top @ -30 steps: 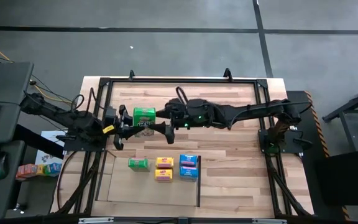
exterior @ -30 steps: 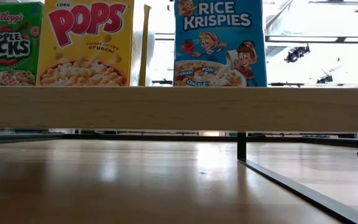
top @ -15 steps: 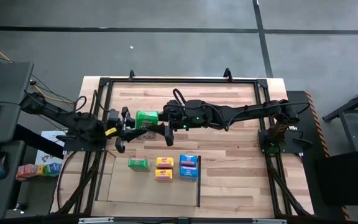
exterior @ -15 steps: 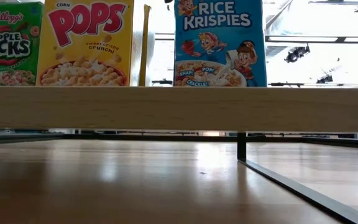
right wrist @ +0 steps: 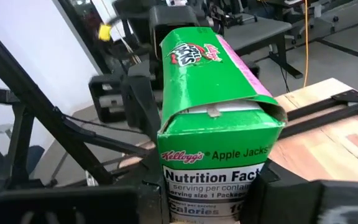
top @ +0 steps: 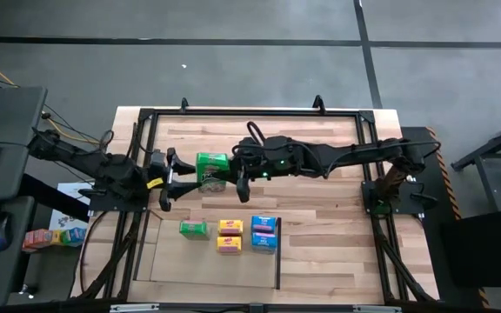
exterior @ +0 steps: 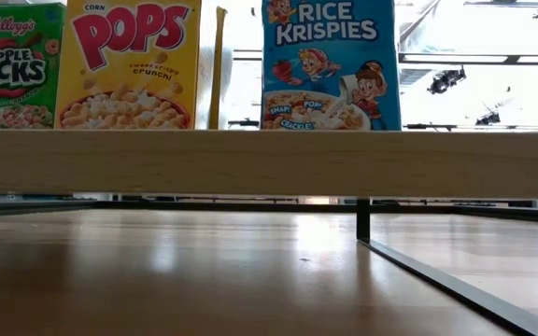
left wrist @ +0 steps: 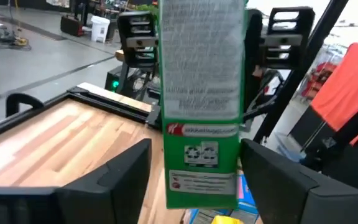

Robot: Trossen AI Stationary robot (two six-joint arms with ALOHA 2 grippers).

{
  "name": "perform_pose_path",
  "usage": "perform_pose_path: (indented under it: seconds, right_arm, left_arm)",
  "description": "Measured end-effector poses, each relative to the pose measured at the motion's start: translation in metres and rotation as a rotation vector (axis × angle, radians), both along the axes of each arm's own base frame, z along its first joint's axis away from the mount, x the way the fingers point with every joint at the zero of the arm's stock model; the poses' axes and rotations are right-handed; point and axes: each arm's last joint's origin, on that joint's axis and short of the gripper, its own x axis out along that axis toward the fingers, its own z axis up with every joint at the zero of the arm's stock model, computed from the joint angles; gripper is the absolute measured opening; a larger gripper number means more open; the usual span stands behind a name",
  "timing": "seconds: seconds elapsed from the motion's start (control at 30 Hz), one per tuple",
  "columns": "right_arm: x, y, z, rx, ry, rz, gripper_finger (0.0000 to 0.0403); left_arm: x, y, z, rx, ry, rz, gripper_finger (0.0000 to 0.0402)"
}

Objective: Stack cereal on shelf
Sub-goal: Put the green cereal box on the shelf aligned with the green cereal box

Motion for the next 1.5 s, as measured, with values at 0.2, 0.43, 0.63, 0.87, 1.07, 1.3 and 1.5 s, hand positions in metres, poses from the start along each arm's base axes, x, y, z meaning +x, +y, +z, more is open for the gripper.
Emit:
perform_pose_path:
  seconds: [0.2, 0.43, 0.63, 0.87, 1.07, 1.3, 1.5]
  right_arm:
    - [-0.021, -0.007, 0.014, 0.0, 0.064, -0.021, 0.0091]
    - [-0.003, 0.027, -0.003, 0.074, 0.035, 0.093, 0.0089]
    - [0.023, 0.07, -0.031, 0.087, -0.056, 0.168, 0.0088]
    - [0.052, 0.121, -0.038, 0.029, -0.042, 0.142, 0.0088]
    - [0.079, 0.148, -0.047, -0.13, 0.047, -0.036, 0.0088]
    - [0.104, 0.174, -0.067, -0.198, 0.058, -0.04, 0.0101]
    - [0.102, 0.184, -0.098, -0.149, 0.125, -0.039, 0.0106]
  left_arm:
    - [-0.028, 0.012, 0.035, 0.067, 0.014, 0.033, 0.0261]
    - [-0.069, 0.032, 0.076, 0.134, -0.127, 0.209, 0.0262]
    - [-0.081, 0.04, 0.078, 0.058, -0.159, 0.324, 0.0261]
    - [-0.076, 0.038, 0.077, 0.063, -0.138, 0.33, 0.0261]
    - [-0.071, 0.036, 0.075, 0.171, -0.097, 0.331, 0.0261]
    - [-0.071, 0.036, 0.075, 0.19, -0.094, 0.323, 0.0261]
    - [-0.071, 0.036, 0.076, 0.165, -0.103, 0.32, 0.0261]
